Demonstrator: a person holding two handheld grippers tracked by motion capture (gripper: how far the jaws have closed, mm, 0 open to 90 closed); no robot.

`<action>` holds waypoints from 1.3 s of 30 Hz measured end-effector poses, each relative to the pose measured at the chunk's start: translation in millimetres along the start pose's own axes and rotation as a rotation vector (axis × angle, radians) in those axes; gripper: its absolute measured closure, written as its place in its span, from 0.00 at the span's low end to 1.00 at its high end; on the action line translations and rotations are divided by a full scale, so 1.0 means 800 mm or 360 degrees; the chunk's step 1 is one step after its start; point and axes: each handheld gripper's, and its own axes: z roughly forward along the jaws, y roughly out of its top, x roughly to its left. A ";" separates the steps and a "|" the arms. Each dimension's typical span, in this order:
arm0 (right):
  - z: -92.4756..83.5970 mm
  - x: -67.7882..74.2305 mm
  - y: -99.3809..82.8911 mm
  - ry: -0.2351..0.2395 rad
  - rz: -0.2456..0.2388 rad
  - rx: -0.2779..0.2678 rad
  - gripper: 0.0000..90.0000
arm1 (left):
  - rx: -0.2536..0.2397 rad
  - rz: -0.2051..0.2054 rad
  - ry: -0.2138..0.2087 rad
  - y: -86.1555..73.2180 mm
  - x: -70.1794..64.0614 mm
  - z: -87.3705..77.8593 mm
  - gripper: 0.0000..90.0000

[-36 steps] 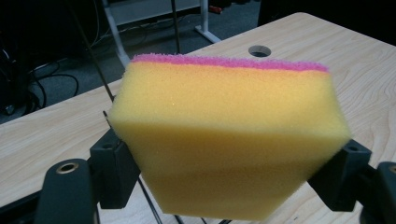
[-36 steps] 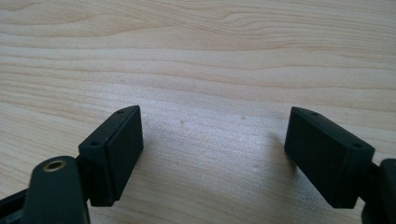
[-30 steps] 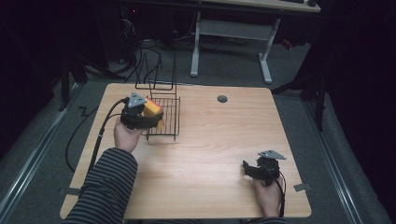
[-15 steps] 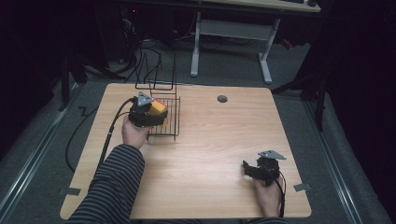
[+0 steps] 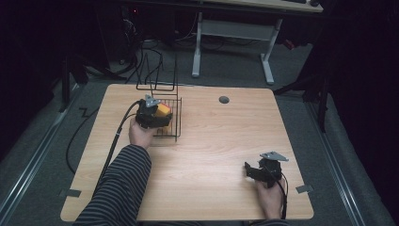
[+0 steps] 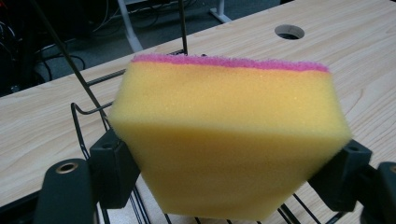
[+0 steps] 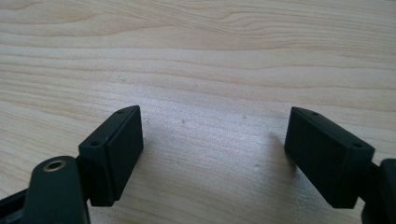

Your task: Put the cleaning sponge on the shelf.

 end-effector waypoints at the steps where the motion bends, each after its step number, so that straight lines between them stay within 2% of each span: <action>1: 0.000 0.000 0.000 0.0001 -0.0002 0.0000 0.22 | -0.0002 -0.0003 -0.0002 0.000 0.000 0.001 0.25; 12: 0.000 0.000 0.000 0.0001 -0.0002 0.0000 0.22 | 0.0010 -0.0019 -0.0010 0.000 0.002 0.001 0.23; 14: 0.000 0.000 0.000 0.0000 0.0000 0.0001 0.22 | 0.0022 -0.0028 -0.0017 0.000 0.004 0.002 0.16; 25: 0.000 0.000 0.000 0.0001 0.0001 0.0001 0.22 | 0.0039 -0.0062 -0.0036 -0.001 0.009 0.001 0.02; 32: 0.000 0.000 0.000 0.0001 0.0001 0.0001 0.22 | 0.0017 0.0009 -0.0061 0.003 0.002 -0.013 0.00; 39: 0.000 0.000 0.000 0.0001 0.0001 0.0001 0.22 | 0.0011 0.0026 -0.0067 0.006 0.001 -0.022 0.00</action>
